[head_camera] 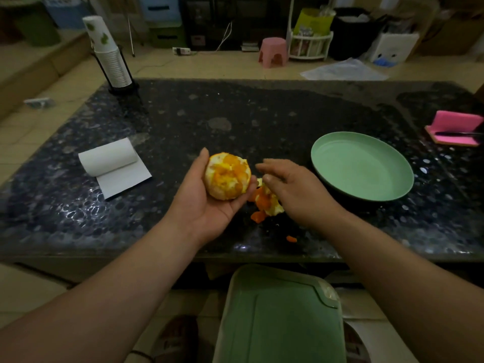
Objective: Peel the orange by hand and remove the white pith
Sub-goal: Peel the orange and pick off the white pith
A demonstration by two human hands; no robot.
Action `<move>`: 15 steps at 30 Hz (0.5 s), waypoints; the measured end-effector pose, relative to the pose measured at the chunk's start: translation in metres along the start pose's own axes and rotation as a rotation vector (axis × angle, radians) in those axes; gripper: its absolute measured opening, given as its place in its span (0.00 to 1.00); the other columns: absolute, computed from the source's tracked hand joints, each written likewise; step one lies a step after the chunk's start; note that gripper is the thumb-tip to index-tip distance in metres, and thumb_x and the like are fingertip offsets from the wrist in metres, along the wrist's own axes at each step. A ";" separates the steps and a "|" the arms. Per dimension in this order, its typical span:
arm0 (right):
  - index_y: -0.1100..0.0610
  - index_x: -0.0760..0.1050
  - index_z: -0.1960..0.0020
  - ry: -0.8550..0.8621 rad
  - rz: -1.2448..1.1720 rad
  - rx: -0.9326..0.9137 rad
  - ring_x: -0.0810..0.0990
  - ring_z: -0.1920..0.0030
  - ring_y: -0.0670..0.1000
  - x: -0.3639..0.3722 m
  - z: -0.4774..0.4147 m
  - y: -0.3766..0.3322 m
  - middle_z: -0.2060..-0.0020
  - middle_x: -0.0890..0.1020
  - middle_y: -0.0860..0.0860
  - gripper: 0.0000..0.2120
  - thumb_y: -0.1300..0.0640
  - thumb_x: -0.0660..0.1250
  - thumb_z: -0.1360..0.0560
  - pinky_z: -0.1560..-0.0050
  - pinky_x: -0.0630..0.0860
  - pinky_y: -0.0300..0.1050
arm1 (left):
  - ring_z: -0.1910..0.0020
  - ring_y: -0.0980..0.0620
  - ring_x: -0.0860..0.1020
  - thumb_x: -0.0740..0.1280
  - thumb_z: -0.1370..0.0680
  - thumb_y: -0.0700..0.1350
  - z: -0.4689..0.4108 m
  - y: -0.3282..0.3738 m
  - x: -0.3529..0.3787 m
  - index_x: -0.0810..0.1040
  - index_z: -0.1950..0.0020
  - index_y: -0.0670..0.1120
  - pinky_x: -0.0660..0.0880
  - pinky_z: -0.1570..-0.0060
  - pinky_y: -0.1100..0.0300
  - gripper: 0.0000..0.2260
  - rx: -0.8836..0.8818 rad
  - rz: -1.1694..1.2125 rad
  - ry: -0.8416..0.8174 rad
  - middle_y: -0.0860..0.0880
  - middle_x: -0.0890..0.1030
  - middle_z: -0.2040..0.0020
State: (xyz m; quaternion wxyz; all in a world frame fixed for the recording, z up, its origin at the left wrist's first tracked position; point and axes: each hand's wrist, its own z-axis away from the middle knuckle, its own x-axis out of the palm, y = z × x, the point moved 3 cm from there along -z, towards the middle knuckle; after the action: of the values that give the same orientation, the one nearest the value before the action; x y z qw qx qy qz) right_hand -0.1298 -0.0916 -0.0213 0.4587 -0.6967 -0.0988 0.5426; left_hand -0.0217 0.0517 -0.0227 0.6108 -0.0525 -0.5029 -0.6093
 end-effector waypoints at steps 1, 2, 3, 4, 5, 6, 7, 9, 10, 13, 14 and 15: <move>0.46 0.77 0.25 0.004 -0.009 -0.013 0.75 0.28 0.45 0.000 0.002 -0.001 0.28 0.78 0.45 0.18 0.50 0.65 0.14 0.27 0.72 0.45 | 0.46 0.35 0.86 0.66 0.19 0.64 -0.001 0.000 0.000 0.78 0.30 0.38 0.83 0.44 0.39 0.31 0.005 0.011 0.013 0.33 0.84 0.39; 0.46 0.77 0.26 -0.002 -0.032 -0.029 0.77 0.31 0.43 0.000 0.005 -0.003 0.31 0.79 0.44 0.18 0.48 0.66 0.15 0.29 0.75 0.47 | 0.46 0.35 0.86 0.65 0.18 0.66 -0.001 0.000 -0.001 0.78 0.30 0.39 0.83 0.43 0.39 0.32 0.009 0.021 0.018 0.34 0.84 0.40; 0.45 0.78 0.27 -0.017 -0.065 -0.054 0.79 0.35 0.40 0.000 0.009 -0.007 0.33 0.81 0.43 0.19 0.46 0.67 0.16 0.34 0.78 0.45 | 0.46 0.36 0.87 0.63 0.18 0.67 -0.002 0.000 -0.001 0.79 0.31 0.39 0.83 0.42 0.40 0.32 0.008 0.027 0.019 0.34 0.85 0.40; 0.45 0.78 0.28 -0.032 -0.101 -0.079 0.81 0.39 0.38 0.001 0.013 -0.011 0.36 0.82 0.43 0.18 0.46 0.68 0.17 0.41 0.81 0.39 | 0.44 0.37 0.86 0.62 0.19 0.68 -0.003 0.000 -0.002 0.79 0.31 0.40 0.82 0.40 0.41 0.33 -0.002 0.025 0.017 0.35 0.85 0.39; 0.45 0.79 0.29 -0.038 -0.141 -0.097 0.82 0.43 0.37 0.001 0.017 -0.014 0.37 0.82 0.43 0.17 0.47 0.69 0.17 0.49 0.80 0.32 | 0.42 0.37 0.85 0.62 0.19 0.69 -0.004 -0.001 -0.003 0.79 0.30 0.41 0.81 0.38 0.42 0.34 -0.016 0.015 0.011 0.35 0.84 0.38; 0.46 0.81 0.31 -0.018 -0.162 -0.113 0.82 0.46 0.36 0.001 0.019 -0.016 0.39 0.82 0.44 0.15 0.48 0.70 0.17 0.54 0.78 0.28 | 0.39 0.37 0.84 0.61 0.19 0.70 -0.004 -0.001 -0.003 0.79 0.30 0.41 0.80 0.36 0.42 0.35 -0.024 0.003 0.002 0.36 0.84 0.37; 0.46 0.82 0.33 0.024 -0.151 -0.131 0.82 0.47 0.36 -0.001 0.020 -0.019 0.41 0.81 0.44 0.14 0.49 0.70 0.17 0.55 0.76 0.26 | 0.38 0.38 0.84 0.62 0.20 0.70 -0.004 -0.001 -0.002 0.79 0.29 0.42 0.79 0.35 0.43 0.35 -0.031 -0.007 -0.007 0.37 0.84 0.36; 0.45 0.84 0.35 0.081 -0.143 -0.149 0.82 0.48 0.36 -0.006 0.022 -0.021 0.44 0.83 0.41 0.12 0.49 0.70 0.17 0.54 0.77 0.28 | 0.41 0.41 0.85 0.62 0.21 0.72 -0.002 -0.002 0.000 0.81 0.31 0.43 0.82 0.41 0.47 0.35 -0.051 -0.034 -0.035 0.39 0.84 0.36; 0.45 0.84 0.35 0.081 -0.187 -0.142 0.83 0.48 0.36 -0.007 0.022 -0.021 0.46 0.85 0.41 0.12 0.50 0.70 0.17 0.54 0.78 0.30 | 0.46 0.43 0.86 0.61 0.21 0.72 0.000 -0.002 0.002 0.83 0.34 0.44 0.83 0.46 0.49 0.35 -0.054 -0.061 -0.050 0.40 0.85 0.38; 0.46 0.84 0.34 0.063 -0.313 -0.125 0.86 0.49 0.38 -0.012 0.026 -0.024 0.49 0.88 0.41 0.12 0.52 0.70 0.17 0.53 0.82 0.35 | 0.49 0.45 0.85 0.61 0.21 0.72 0.004 -0.001 0.006 0.84 0.37 0.46 0.83 0.50 0.51 0.32 -0.035 -0.139 -0.090 0.42 0.85 0.38; 0.46 0.84 0.35 0.073 -0.300 -0.133 0.86 0.49 0.38 -0.013 0.025 -0.024 0.50 0.88 0.40 0.12 0.52 0.70 0.17 0.51 0.83 0.37 | 0.47 0.45 0.84 0.62 0.20 0.70 0.004 0.000 0.007 0.83 0.35 0.45 0.82 0.45 0.50 0.31 -0.014 -0.151 -0.090 0.42 0.84 0.36; 0.46 0.84 0.35 0.083 -0.283 -0.140 0.86 0.48 0.38 -0.014 0.025 -0.025 0.50 0.88 0.40 0.11 0.51 0.70 0.17 0.48 0.83 0.39 | 0.43 0.45 0.84 0.63 0.19 0.68 0.004 0.003 0.007 0.83 0.33 0.45 0.80 0.38 0.48 0.30 0.013 -0.164 -0.083 0.41 0.84 0.35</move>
State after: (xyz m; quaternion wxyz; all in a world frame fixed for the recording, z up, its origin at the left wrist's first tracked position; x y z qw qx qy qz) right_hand -0.1478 -0.0734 0.0067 0.4848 -0.7277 -0.2146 0.4352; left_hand -0.0238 0.0499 -0.0143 0.5378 -0.0324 -0.5344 -0.6512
